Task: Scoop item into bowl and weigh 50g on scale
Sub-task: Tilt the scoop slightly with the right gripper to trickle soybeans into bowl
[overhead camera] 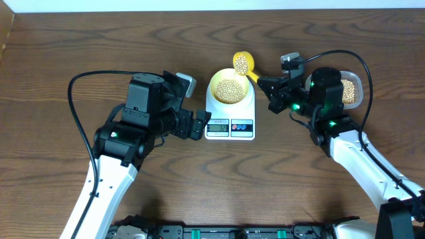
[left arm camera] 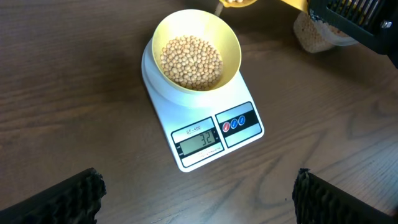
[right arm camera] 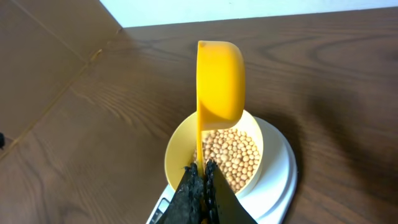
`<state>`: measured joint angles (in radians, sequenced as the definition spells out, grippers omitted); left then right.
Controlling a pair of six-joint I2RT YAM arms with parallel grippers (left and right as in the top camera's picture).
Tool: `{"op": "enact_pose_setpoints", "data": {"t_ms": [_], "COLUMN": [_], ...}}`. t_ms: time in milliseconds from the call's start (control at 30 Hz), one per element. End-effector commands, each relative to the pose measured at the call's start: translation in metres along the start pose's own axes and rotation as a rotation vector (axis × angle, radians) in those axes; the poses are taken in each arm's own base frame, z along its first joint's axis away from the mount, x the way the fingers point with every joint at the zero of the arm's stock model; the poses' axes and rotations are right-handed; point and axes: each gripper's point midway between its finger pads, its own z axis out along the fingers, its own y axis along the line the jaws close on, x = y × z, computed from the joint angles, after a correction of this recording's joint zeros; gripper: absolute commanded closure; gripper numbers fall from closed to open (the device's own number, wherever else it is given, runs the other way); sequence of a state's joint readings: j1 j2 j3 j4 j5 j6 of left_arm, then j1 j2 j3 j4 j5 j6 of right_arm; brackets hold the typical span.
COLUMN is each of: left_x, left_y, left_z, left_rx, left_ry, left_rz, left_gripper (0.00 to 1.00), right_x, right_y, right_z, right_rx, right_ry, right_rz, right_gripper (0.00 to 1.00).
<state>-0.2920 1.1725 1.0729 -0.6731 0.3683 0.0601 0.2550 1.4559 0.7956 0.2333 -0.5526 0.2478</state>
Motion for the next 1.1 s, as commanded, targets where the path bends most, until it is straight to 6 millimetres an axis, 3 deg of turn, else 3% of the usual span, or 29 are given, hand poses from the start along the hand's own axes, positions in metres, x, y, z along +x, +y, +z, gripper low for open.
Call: {"op": "enact_pose_setpoints", "data": {"t_ms": [0, 1067], "left_x": [0.001, 0.001], "left_y": [-0.002, -0.002], "left_z": [0.001, 0.001], "left_rx": [0.010, 0.010], "left_ry": [0.004, 0.004], "left_rz": [0.010, 0.010], "left_gripper": [0.01, 0.01], "right_x": [0.004, 0.020], "right_y": [0.002, -0.005], "right_z": [0.005, 0.018], "right_rx": [0.011, 0.016], "right_ry": [0.007, 0.050], "right_rz": [-0.043, -0.094], "right_gripper": [0.99, 0.99]}}
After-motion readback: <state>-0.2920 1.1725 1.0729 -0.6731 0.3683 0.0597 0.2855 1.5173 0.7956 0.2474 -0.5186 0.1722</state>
